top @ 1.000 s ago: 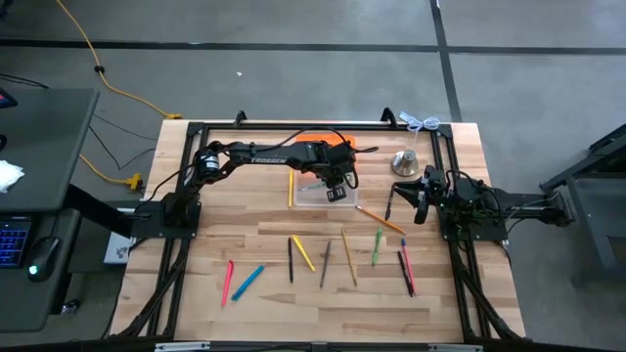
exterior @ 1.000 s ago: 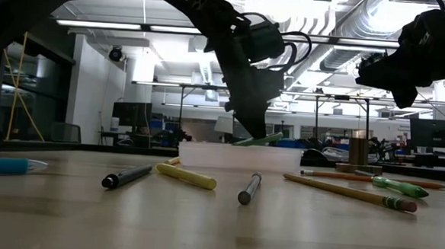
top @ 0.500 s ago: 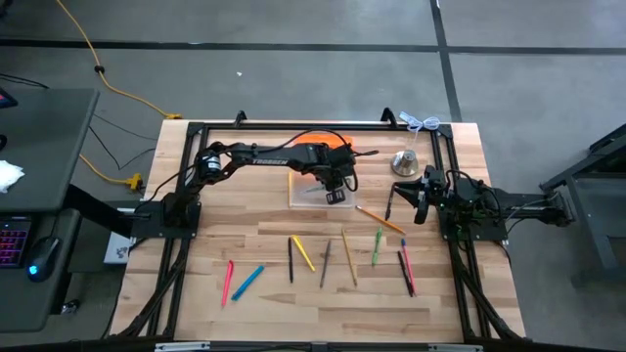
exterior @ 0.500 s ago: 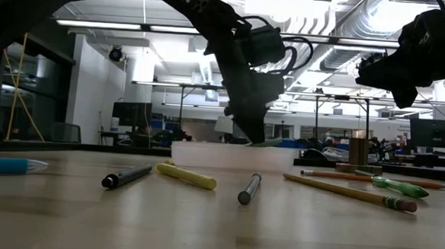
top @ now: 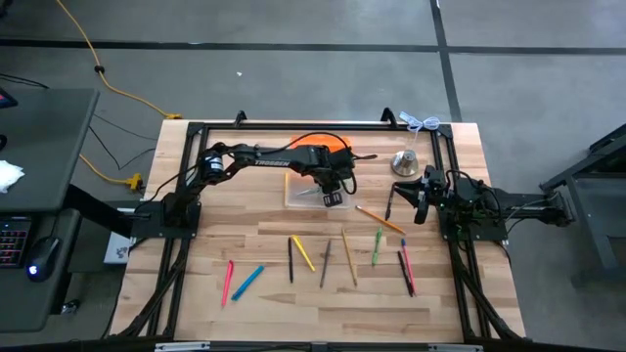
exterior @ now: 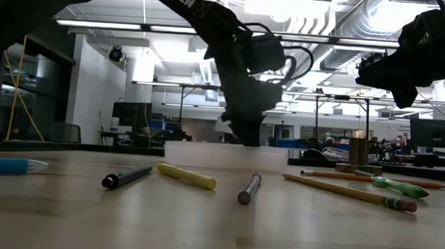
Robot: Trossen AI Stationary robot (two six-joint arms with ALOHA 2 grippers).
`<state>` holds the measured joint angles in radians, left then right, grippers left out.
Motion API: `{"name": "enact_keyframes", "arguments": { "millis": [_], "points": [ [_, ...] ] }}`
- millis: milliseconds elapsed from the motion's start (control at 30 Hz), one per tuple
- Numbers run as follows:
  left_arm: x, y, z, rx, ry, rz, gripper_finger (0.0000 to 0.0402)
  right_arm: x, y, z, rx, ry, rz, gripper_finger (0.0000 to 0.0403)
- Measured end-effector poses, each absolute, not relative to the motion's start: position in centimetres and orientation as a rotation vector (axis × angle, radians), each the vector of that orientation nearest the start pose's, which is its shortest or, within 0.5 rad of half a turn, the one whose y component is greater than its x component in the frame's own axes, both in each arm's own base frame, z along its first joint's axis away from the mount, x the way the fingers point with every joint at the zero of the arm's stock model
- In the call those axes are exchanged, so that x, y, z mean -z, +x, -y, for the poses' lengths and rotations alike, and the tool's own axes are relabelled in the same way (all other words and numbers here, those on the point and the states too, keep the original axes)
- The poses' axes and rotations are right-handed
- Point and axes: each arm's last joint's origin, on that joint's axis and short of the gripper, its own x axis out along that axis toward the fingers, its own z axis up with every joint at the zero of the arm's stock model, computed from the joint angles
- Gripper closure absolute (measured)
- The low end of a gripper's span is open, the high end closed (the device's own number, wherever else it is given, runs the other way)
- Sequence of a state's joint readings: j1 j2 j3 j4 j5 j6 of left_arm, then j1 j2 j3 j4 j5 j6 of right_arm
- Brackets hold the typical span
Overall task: Pick & place school supplies into a supply box
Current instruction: Put the green scissors into the orange supply box
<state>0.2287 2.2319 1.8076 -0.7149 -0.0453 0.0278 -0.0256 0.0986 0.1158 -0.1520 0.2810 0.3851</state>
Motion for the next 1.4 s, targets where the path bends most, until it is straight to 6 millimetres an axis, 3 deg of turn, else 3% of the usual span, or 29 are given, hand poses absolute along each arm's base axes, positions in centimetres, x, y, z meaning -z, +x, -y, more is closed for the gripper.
{"name": "enact_keyframes", "arguments": {
  "millis": [233, 500, 1100, 1400],
  "points": [
    [-16.2, 46.2, -10.7, -0.218, -0.098, -1.160, 0.0312, -18.1, 9.6, 1.0, 0.328, 0.364, -0.074, 0.0329],
    [-16.2, 46.1, -10.8, -0.222, -0.101, -1.164, 0.0286, -18.1, 9.6, 1.0, 0.328, 0.364, -0.074, 0.0329],
    [-16.3, 46.3, -10.9, -0.262, -0.133, -1.135, 0.0275, -18.1, 9.6, 1.0, 0.328, 0.365, -0.074, 0.0329],
    [-16.3, 46.3, -11.1, -0.296, -0.112, -1.137, 0.0245, -18.1, 9.6, 1.0, 0.328, 0.365, -0.074, 0.0329]
  ]
}}
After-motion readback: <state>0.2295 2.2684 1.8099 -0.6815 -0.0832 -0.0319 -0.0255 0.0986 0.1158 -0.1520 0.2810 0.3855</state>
